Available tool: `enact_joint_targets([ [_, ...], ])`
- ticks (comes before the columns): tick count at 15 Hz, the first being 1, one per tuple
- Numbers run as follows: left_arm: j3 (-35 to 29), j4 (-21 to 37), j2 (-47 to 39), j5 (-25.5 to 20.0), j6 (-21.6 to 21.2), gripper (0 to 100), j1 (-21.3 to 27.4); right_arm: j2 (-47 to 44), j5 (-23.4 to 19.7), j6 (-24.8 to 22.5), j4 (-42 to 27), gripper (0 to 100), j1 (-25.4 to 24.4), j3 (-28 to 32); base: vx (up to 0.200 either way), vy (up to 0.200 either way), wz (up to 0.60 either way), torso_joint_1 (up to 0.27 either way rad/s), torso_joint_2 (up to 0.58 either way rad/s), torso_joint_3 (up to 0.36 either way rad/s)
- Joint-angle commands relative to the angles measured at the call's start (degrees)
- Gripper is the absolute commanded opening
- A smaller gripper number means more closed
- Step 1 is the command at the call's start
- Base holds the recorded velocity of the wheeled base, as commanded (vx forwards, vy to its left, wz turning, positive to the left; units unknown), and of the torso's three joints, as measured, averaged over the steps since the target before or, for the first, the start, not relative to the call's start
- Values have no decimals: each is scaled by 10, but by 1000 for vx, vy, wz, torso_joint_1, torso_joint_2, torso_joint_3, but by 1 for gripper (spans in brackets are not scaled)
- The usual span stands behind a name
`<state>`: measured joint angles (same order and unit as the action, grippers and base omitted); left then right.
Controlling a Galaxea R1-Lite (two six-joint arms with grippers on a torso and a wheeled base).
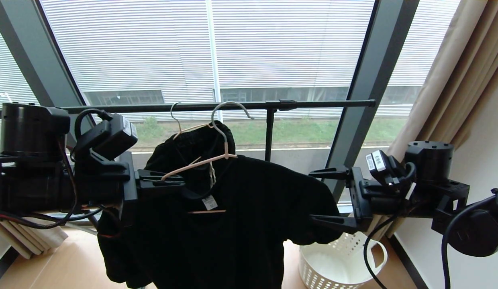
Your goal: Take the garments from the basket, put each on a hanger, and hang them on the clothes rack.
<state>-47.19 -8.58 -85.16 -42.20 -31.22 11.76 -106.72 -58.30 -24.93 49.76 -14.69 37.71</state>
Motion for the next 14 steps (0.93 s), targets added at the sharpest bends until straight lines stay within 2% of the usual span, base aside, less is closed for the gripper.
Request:
enact_joint_targets([
  [1,8,0,25,-13,0,0,-20,-33,3,0,19,100,0,-1,0,0,0,0,0,0],
  [9,29,0,40,-24,0,0,-48,-66,17,-1,38,100,9,4,0,0,0,0,0,0],
  [10,30,0,40,-24,0,0,-48,-66,20,-6,38,0,9,4,0,0,0,0,0,0],
  [14,30,0,40,-24,0,0,-49,-67,21,-11,38,0,14,8,0,0,0,0,0,0],
])
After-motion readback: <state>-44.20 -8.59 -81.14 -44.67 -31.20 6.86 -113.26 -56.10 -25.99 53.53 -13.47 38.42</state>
